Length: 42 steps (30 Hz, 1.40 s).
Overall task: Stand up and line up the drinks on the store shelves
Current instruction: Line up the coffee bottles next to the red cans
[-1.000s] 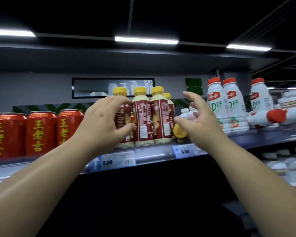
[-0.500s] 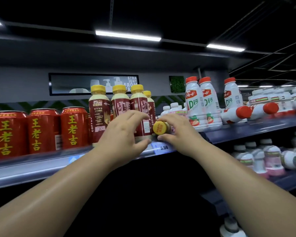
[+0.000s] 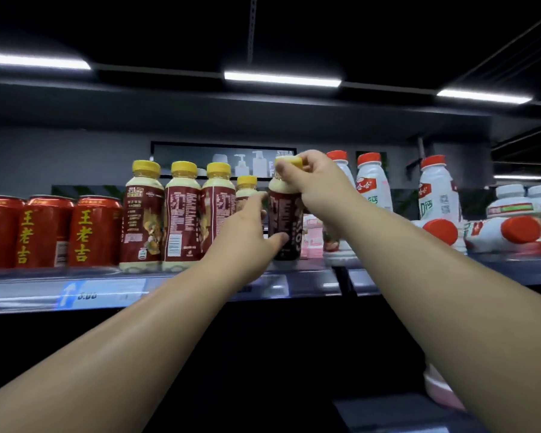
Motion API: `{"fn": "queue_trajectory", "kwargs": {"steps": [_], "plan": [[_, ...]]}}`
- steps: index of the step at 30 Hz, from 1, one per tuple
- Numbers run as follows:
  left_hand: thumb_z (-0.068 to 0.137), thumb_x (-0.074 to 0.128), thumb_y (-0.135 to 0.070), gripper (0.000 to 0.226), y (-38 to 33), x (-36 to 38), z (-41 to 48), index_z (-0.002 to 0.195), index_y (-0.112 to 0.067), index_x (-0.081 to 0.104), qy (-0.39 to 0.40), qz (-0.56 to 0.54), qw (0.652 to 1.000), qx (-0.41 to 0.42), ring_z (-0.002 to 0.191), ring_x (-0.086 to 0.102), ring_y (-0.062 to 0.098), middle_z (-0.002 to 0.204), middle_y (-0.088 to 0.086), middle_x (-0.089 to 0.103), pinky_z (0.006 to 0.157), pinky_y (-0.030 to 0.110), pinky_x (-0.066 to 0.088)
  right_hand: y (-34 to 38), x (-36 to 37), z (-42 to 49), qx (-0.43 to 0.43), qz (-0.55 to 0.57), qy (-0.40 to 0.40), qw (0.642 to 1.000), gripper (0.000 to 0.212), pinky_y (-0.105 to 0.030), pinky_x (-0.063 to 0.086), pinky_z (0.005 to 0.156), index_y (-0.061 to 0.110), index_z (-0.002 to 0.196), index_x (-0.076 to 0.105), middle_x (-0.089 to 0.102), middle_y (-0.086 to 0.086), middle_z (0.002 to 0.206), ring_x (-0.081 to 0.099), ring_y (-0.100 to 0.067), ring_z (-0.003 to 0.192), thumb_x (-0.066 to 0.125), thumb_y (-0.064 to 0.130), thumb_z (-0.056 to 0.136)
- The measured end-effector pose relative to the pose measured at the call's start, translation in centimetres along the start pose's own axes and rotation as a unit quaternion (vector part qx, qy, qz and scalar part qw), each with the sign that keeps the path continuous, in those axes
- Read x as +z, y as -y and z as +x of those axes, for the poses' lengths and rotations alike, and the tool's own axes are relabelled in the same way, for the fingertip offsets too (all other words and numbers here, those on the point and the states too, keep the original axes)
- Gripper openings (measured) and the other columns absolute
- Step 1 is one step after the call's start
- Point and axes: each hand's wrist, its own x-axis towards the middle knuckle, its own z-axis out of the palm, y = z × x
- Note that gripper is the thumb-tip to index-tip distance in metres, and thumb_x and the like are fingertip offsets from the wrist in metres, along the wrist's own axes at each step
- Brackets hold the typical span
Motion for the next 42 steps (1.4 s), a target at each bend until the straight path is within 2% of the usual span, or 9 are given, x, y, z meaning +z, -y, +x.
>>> {"fn": "queue_trajectory", "kwargs": {"steps": [3,7,13,19,25,31,34,37,42], "plan": [[0.086,0.073,-0.028,0.061,-0.5,1.4,0.6,0.133,-0.030,0.035,-0.003,-0.027,0.999,-0.043,0.108,0.062,0.020,0.115,-0.002,0.061,0.094,0.037,0.050,0.2,0.4,0.6,0.025,0.025,0.015,0.999,0.034,-0.035,0.053,0.070,0.020,0.102,0.061,0.068,-0.001,0.096,0.065,-0.020,0.086,0.059,0.053,0.095],[0.085,0.074,-0.026,0.064,-0.6,1.7,0.8,0.137,-0.024,0.038,-0.022,-0.015,0.998,-0.064,0.110,0.059,0.021,0.122,0.001,0.062,0.094,0.037,0.048,-1.8,1.1,-1.0,0.057,0.072,0.053,0.994,0.011,-0.037,0.056,0.081,0.030,0.100,0.062,0.070,0.001,0.100,0.068,-0.019,0.094,0.059,0.039,0.096],[0.091,0.063,-0.017,0.050,-0.4,0.4,0.5,0.137,-0.026,0.046,-0.025,0.046,0.997,-0.060,0.106,0.060,0.017,0.119,-0.002,0.065,0.089,0.031,0.048,-5.2,1.8,-3.3,0.052,0.022,0.105,0.993,0.047,-0.041,0.053,0.097,0.043,0.117,0.048,0.066,0.015,0.106,0.065,-0.009,0.101,0.070,0.017,0.084],[0.094,0.059,-0.007,0.050,-0.3,-1.8,0.0,0.141,-0.022,0.052,-0.065,0.104,0.992,-0.036,0.113,0.057,0.020,0.128,0.002,0.063,0.096,0.030,0.047,-5.7,2.2,-4.0,0.029,-0.116,0.060,0.991,0.059,-0.033,0.048,0.094,0.028,0.138,0.044,0.061,0.012,0.114,0.060,-0.010,0.105,0.074,0.031,0.087],[0.090,0.066,-0.018,0.043,2.1,-5.7,-0.7,0.131,-0.029,0.057,-0.106,0.169,0.979,0.039,0.097,0.057,0.008,0.111,-0.009,0.060,0.088,0.034,0.052,-6.0,2.9,-3.4,0.069,-0.196,0.039,0.977,0.045,-0.038,0.052,0.090,0.024,0.117,0.059,0.067,0.006,0.110,0.062,-0.015,0.099,0.073,0.050,0.083],[0.082,0.067,-0.053,0.069,4.1,-7.3,0.1,0.142,-0.034,0.040,-0.119,0.334,0.933,0.058,0.133,0.036,0.023,0.141,-0.005,0.049,0.110,0.046,0.023,-5.7,3.2,-3.9,0.082,-0.218,0.023,0.972,0.047,-0.041,0.054,0.088,0.028,0.114,0.059,0.068,0.012,0.106,0.064,-0.012,0.096,0.071,0.059,0.081],[0.085,0.056,-0.063,0.074,4.3,-7.3,0.9,0.147,-0.036,0.028,-0.098,0.348,0.932,0.036,0.140,0.024,0.025,0.147,-0.009,0.043,0.116,0.052,0.010,-5.3,3.3,-4.6,0.061,-0.227,0.014,0.972,0.068,-0.038,0.053,0.089,0.033,0.135,0.043,0.063,0.015,0.112,0.062,-0.012,0.103,0.074,0.058,0.079],[0.087,0.047,-0.068,0.079,3.7,-7.4,2.4,0.152,-0.036,0.015,-0.083,0.374,0.923,0.022,0.145,0.019,0.029,0.139,-0.007,0.053,0.116,0.058,-0.002,-5.1,3.5,-5.4,0.023,-0.246,0.026,0.969,0.106,-0.042,0.051,0.094,0.048,0.151,0.003,0.059,0.012,0.122,0.061,-0.016,0.107,0.077,0.054,0.076],[0.081,0.041,-0.079,0.091,3.2,-6.3,3.8,0.153,-0.033,0.006,-0.068,0.406,0.911,0.012,0.150,0.010,0.031,0.126,0.002,0.063,0.113,0.063,-0.012,-5.1,3.4,-5.8,0.009,-0.262,0.025,0.965,0.114,-0.043,0.051,0.095,0.054,0.149,-0.015,0.062,0.006,0.127,0.062,-0.018,0.106,0.075,0.055,0.079]]}}
